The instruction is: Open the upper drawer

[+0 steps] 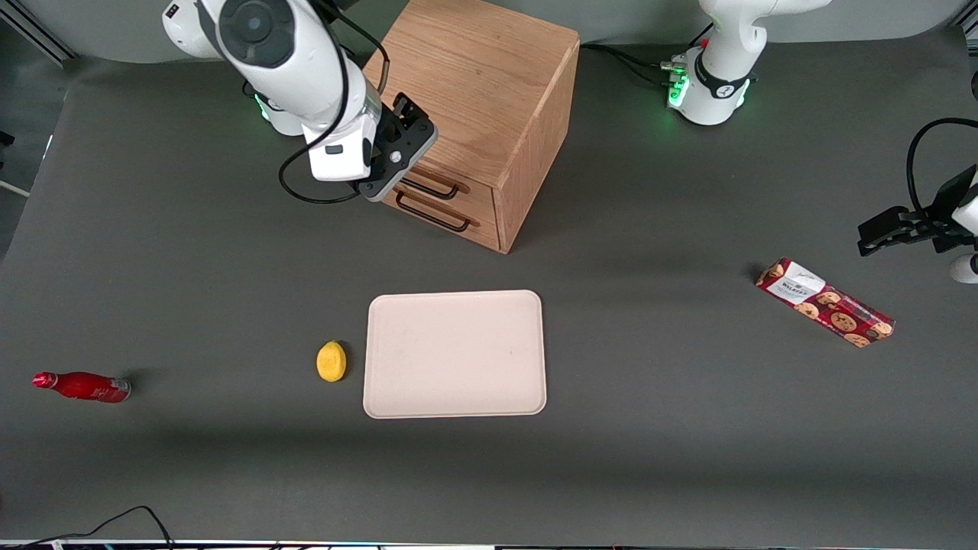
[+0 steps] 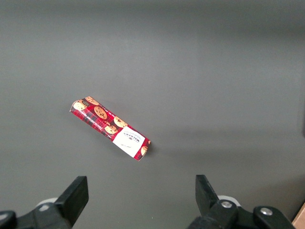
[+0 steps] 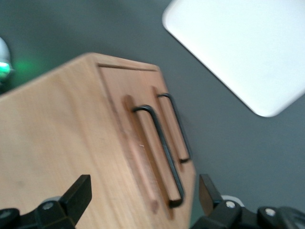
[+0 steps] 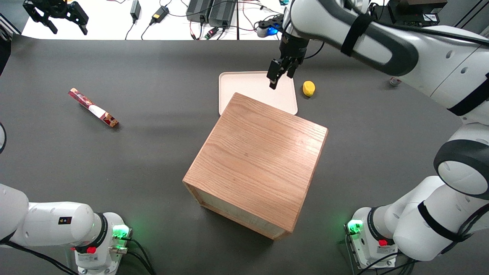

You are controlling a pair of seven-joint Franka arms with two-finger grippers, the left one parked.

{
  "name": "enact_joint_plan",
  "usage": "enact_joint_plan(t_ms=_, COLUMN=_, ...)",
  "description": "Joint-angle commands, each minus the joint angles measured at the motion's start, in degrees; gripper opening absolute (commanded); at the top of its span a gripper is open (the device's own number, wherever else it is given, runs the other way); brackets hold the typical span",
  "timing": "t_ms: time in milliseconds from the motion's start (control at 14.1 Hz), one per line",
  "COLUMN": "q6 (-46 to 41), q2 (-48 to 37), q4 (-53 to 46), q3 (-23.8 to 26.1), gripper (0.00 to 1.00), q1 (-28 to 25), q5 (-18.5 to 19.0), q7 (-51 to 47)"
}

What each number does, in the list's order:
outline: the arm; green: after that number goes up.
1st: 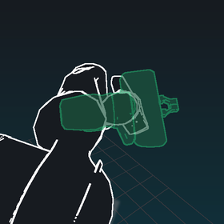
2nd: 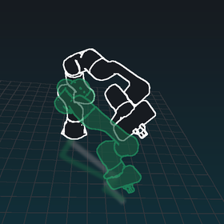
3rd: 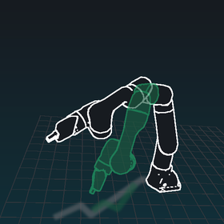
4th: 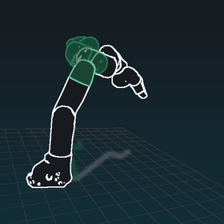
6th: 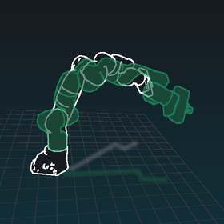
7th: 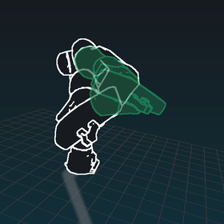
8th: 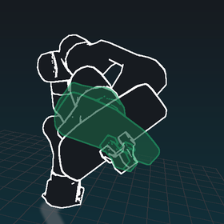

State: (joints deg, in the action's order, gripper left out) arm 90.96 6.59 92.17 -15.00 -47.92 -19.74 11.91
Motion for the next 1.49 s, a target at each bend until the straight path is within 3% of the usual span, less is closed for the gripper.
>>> enact_joint_plan(t_ms=0, q6=-0.6, q2=1.4, q4=-0.9, q3=-3.2, gripper=1.0, q1=-0.2, q5=-4.0, q7=5.1)
enact_joint_plan(t_ms=427, q6=-0.4, q2=6.9, q4=0.2, q3=-3.1, gripper=1.0, q1=1.2, q5=-2.8, q7=8.6)
enact_joint_plan(t_ms=1422, q6=4.6, q2=7.5, q4=9.1, q3=-0.7, gripper=1.0, q1=1.9, q5=-3.5, q7=14.6)
